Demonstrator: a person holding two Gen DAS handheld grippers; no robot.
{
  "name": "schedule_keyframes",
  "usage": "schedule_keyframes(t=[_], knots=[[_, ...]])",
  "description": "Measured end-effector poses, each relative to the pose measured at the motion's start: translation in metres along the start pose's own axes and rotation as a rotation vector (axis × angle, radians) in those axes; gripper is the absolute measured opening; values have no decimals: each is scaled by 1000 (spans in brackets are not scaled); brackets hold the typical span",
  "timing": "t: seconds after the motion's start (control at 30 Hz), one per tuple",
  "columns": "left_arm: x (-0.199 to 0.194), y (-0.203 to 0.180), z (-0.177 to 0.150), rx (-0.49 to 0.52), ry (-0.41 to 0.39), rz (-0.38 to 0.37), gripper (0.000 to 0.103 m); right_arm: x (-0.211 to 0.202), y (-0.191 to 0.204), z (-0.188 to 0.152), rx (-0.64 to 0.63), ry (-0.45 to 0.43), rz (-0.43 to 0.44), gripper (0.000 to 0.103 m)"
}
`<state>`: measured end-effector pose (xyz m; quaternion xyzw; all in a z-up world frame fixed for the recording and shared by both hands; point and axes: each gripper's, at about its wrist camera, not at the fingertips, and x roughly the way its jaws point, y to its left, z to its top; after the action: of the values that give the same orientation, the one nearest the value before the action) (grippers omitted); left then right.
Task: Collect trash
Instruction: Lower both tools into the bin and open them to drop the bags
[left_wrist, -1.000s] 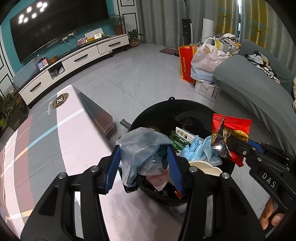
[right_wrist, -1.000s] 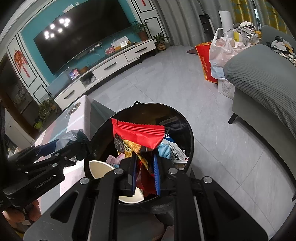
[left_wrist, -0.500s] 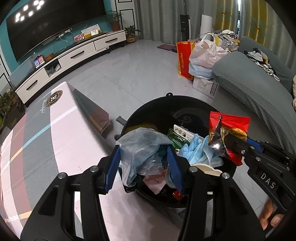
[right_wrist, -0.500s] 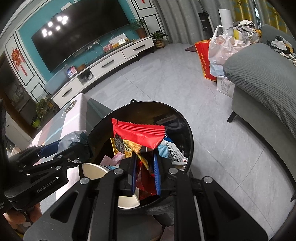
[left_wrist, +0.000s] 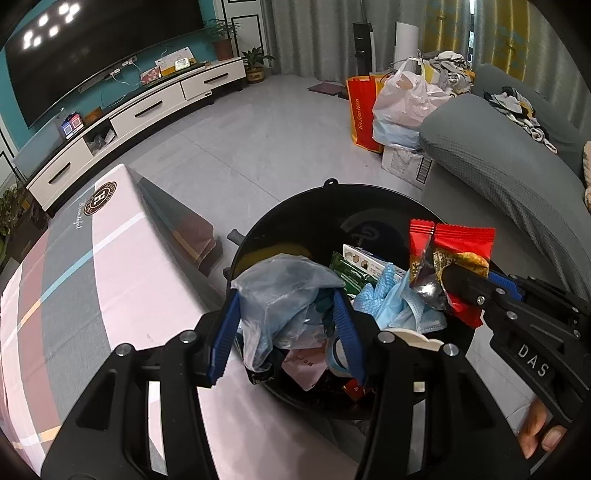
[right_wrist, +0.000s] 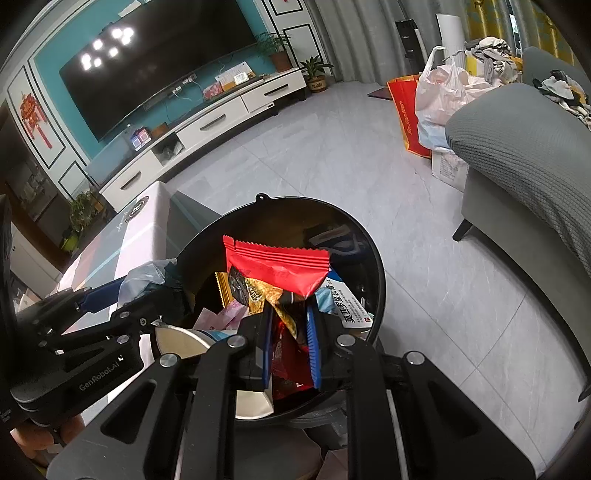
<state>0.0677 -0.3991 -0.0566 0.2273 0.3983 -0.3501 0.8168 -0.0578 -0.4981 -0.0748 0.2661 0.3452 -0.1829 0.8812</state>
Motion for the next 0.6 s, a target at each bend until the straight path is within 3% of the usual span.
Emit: schedule_keyframes(t=[0.6], knots=[[10,-7,2,25,25,-15,53,7,-1,1,-5,17,-15,18]])
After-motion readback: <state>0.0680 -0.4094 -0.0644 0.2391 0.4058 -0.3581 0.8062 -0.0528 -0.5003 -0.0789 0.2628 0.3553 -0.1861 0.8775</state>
